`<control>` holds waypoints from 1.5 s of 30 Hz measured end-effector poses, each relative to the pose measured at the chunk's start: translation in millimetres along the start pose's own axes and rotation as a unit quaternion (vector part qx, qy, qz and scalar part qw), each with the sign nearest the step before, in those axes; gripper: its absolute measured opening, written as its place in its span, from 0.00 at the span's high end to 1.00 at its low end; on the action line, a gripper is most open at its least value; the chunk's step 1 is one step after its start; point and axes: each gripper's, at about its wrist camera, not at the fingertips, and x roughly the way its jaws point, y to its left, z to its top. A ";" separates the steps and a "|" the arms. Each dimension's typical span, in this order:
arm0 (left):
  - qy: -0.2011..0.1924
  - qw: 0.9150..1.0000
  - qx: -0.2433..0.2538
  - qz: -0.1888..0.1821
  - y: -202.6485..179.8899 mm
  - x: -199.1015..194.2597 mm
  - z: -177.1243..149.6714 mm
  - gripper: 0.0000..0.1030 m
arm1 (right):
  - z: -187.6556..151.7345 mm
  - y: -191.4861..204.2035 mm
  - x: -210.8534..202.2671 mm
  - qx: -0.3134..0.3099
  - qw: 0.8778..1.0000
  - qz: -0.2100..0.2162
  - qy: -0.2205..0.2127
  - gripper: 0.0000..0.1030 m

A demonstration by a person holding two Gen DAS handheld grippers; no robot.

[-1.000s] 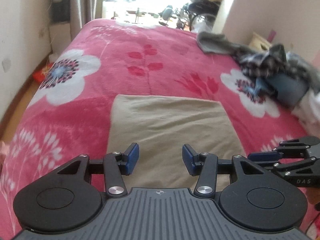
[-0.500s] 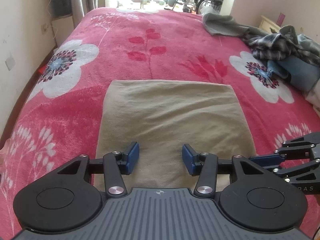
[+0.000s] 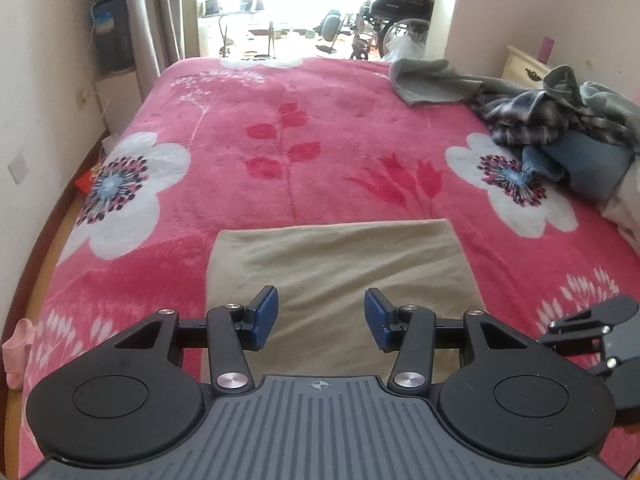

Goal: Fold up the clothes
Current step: 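Bring both open grippers to opposite sides of the folded khaki trousers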

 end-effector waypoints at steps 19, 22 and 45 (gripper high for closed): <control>0.067 0.997 -0.029 -0.003 4.1 45.0 0.1 0.54 | 0.2 0.6 0.7 -0.007 1.000 -0.001 0.000 0.78; 0.066 0.997 -0.028 0.000 2.4 45.7 -0.1 0.54 | 1.5 -1.9 -0.8 0.000 1.000 0.004 0.003 0.78; 0.075 0.996 -0.050 0.000 5.6 48.6 4.2 0.54 | 95.4 1.6 54.0 -0.143 0.980 -0.135 0.028 0.78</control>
